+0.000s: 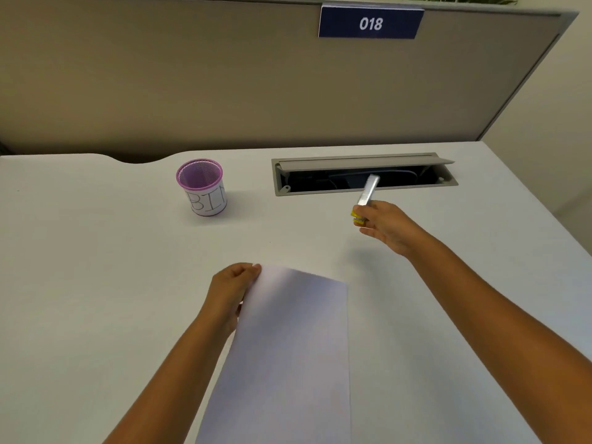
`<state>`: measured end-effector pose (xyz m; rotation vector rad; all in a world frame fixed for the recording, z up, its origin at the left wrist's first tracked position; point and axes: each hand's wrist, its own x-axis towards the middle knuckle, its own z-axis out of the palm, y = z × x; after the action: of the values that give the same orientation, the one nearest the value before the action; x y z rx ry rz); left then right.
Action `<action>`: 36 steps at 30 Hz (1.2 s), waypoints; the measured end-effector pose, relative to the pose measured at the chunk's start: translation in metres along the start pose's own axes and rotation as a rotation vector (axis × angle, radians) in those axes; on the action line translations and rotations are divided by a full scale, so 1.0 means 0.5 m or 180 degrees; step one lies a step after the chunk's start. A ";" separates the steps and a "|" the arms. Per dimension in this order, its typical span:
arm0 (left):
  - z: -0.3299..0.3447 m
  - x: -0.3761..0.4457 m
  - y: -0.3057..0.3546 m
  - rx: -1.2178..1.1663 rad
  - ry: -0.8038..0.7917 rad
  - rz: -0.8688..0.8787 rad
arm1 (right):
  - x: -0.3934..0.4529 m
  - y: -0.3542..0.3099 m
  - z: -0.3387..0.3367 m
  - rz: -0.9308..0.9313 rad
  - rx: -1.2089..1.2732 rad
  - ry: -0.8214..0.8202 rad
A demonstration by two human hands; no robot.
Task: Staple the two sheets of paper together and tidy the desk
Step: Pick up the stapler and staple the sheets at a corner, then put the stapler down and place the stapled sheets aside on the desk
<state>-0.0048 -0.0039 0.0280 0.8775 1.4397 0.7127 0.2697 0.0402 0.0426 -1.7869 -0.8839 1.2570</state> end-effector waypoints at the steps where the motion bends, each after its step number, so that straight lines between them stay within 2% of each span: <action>1: 0.001 0.002 -0.006 0.0037 0.0023 0.0006 | 0.016 -0.003 0.006 -0.0060 -0.0405 0.0030; 5: -0.001 0.022 -0.025 0.0064 0.0108 0.0025 | 0.072 -0.011 0.044 -0.0520 -0.2140 0.0067; 8: -0.008 0.038 -0.040 0.0011 0.0168 -0.0072 | 0.116 -0.007 0.071 -0.0947 -0.2948 -0.0103; 12: -0.017 0.053 -0.059 -0.0080 0.0226 -0.0166 | 0.170 0.000 0.094 -0.1088 -0.3465 -0.0277; 19: -0.034 0.056 -0.081 -0.0224 0.0252 -0.0316 | 0.226 0.011 0.107 -0.0856 -0.3741 -0.0285; 22: -0.037 0.055 -0.085 -0.0262 0.0226 -0.0325 | 0.238 0.018 0.110 -0.0867 -0.3710 -0.0230; 27: -0.036 0.053 -0.086 -0.0264 0.0254 -0.0335 | 0.215 0.021 0.113 -0.0864 -0.3228 -0.0053; 32: -0.030 0.039 -0.085 -0.0136 0.0361 -0.0169 | 0.080 0.028 0.150 -0.1406 -0.1669 0.0495; 34: -0.030 0.028 -0.088 -0.0073 0.0414 -0.0058 | -0.006 0.046 0.172 -0.1341 -0.1110 0.0345; 36: -0.024 0.012 -0.090 0.0001 0.0434 0.0069 | -0.097 0.073 0.190 -0.1033 -0.0733 0.0027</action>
<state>-0.0210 -0.0215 -0.0125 0.8595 1.5529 0.8014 0.1695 -0.0004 0.0101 -1.7314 -1.2982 0.9694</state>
